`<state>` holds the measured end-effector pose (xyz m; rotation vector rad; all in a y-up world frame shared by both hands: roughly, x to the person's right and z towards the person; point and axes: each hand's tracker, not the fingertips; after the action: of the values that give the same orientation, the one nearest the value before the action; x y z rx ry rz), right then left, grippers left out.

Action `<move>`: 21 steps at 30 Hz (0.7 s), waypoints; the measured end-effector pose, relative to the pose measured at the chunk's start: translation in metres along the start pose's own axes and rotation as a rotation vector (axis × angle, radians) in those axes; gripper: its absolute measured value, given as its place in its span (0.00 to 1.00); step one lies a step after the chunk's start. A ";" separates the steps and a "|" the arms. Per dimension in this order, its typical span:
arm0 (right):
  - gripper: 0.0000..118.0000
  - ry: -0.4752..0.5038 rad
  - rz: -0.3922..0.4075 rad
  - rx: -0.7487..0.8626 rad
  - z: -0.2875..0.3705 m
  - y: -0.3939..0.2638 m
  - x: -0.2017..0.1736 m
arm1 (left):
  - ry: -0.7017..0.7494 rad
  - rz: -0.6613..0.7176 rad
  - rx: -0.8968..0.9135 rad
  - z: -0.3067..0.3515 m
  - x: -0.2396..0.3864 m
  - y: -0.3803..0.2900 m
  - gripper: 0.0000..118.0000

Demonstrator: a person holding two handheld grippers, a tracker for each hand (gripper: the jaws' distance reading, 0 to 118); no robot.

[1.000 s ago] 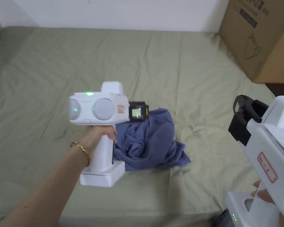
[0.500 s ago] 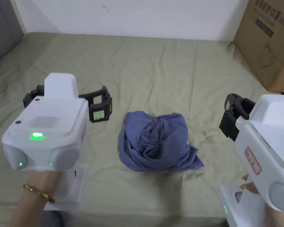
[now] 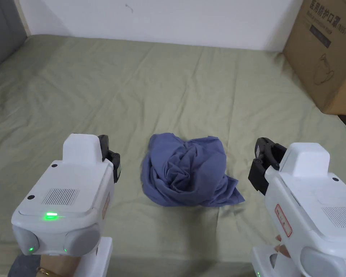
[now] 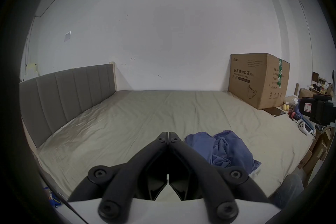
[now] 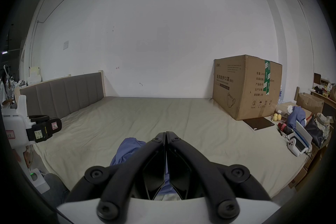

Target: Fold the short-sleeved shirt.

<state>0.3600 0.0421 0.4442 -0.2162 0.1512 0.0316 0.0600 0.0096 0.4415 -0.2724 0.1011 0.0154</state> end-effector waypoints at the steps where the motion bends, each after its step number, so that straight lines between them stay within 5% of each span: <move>1: 0.00 0.001 -0.003 -0.004 0.000 -0.001 0.001 | -0.002 0.002 -0.001 0.000 0.000 0.000 0.00; 14: 0.00 -0.006 -0.006 -0.011 -0.008 0.003 0.006 | -0.047 0.109 -0.091 -0.023 -0.002 0.018 0.04; 18: 0.00 -0.006 -0.011 -0.016 -0.014 0.004 0.010 | -0.100 0.087 -0.216 -0.067 0.000 0.044 0.22; 19: 0.00 -0.008 -0.009 -0.016 -0.016 0.004 0.011 | -0.137 0.089 -0.270 -0.085 0.001 0.051 0.47; 21: 0.00 -0.007 -0.015 -0.020 -0.019 0.004 0.012 | -0.165 0.129 -0.349 -0.118 0.004 0.062 0.79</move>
<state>0.3691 0.0417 0.4232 -0.2374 0.1427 0.0188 0.0509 0.0379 0.3117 -0.6110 -0.0493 0.1849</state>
